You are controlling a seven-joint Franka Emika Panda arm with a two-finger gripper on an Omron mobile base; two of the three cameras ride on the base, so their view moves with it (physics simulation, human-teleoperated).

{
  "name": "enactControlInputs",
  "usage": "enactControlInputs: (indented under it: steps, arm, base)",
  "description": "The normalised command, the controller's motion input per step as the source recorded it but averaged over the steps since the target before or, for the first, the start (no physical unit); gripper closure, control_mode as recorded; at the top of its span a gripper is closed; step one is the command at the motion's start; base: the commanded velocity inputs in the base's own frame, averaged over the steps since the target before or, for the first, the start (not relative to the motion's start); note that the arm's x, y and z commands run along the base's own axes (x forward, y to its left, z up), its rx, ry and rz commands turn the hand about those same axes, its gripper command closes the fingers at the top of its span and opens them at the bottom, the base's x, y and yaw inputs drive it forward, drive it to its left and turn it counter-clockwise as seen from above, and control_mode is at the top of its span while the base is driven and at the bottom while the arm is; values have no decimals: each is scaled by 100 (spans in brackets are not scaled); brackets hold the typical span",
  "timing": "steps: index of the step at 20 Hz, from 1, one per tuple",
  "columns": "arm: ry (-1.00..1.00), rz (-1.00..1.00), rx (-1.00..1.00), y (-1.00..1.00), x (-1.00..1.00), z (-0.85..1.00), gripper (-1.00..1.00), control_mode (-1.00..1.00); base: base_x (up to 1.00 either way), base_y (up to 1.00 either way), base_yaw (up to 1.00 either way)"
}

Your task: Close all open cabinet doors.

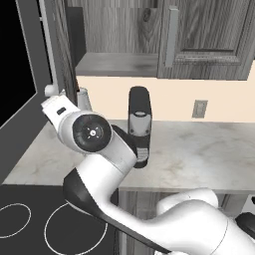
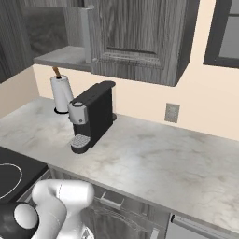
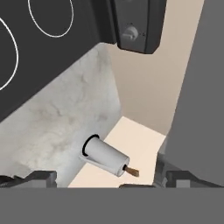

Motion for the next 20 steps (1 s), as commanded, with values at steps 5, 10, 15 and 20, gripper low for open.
enactControlInputs:
  steps: [5,10,15,20]
  arm:
    - [-9,-5,-10,0,41,-17,-100,-100]
    - [-16,-7,-15,0,27,-26,-100,-100]
    - [-14,-7,-11,0,27,-7,-100,-100]
    - [-12,-7,-7,0,32,0,-100,-100]
  base:
    - [0,0,0]
    - [0,0,0]
    - [0,0,0]
    - [0,0,0]
